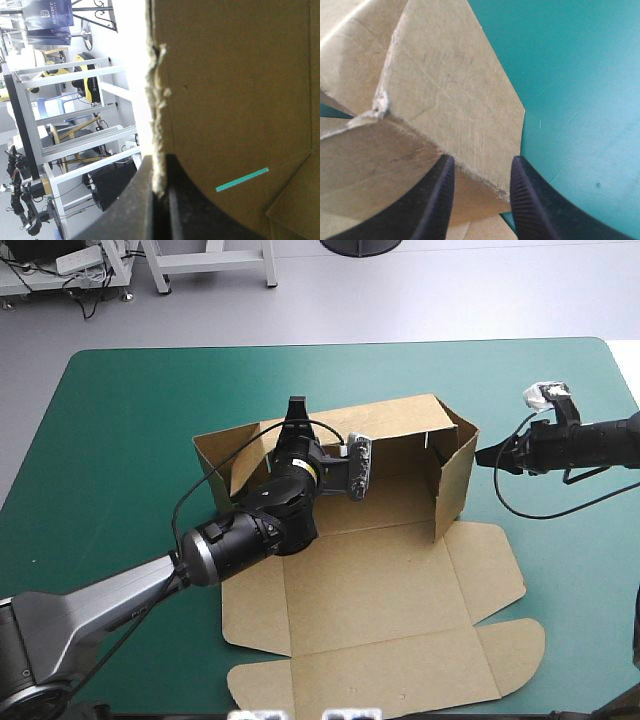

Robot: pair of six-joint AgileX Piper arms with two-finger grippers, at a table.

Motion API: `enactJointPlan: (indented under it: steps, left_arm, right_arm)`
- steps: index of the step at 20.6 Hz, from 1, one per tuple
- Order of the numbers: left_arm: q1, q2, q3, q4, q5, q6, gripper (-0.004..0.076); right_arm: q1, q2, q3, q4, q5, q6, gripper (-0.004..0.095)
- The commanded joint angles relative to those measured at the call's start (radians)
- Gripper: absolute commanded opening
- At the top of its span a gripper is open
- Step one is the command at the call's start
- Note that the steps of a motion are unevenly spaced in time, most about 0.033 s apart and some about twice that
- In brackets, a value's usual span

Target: Fold the box

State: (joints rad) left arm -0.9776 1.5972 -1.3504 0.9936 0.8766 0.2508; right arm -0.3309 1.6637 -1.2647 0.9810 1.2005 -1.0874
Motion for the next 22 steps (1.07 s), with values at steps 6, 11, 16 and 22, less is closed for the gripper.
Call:
enactJointPlan:
  steps: [6, 11, 16, 22]
  left_arm:
    - [-0.011, -0.033, -0.029, 0.017, -0.048, -0.008, -0.001]
    - [-0.011, -0.033, -0.029, 0.017, -0.048, -0.016, -0.001]
    - [-0.011, -0.033, -0.029, 0.017, -0.048, -0.023, -0.001]
    - [-0.011, -0.033, -0.029, 0.017, -0.044, -0.023, -0.001]
  right_arm:
    - [-0.002, -0.064, 0.109, 0.132, 0.007, -0.215, 0.0347]
    - [-0.002, -0.064, 0.115, 0.147, -0.107, -0.293, 0.0348]
    - [-0.002, -0.068, 0.115, 0.145, -0.097, -0.261, 0.0347]
    - [-0.049, -0.234, 0.009, 0.108, -0.229, -0.089, 0.0347]
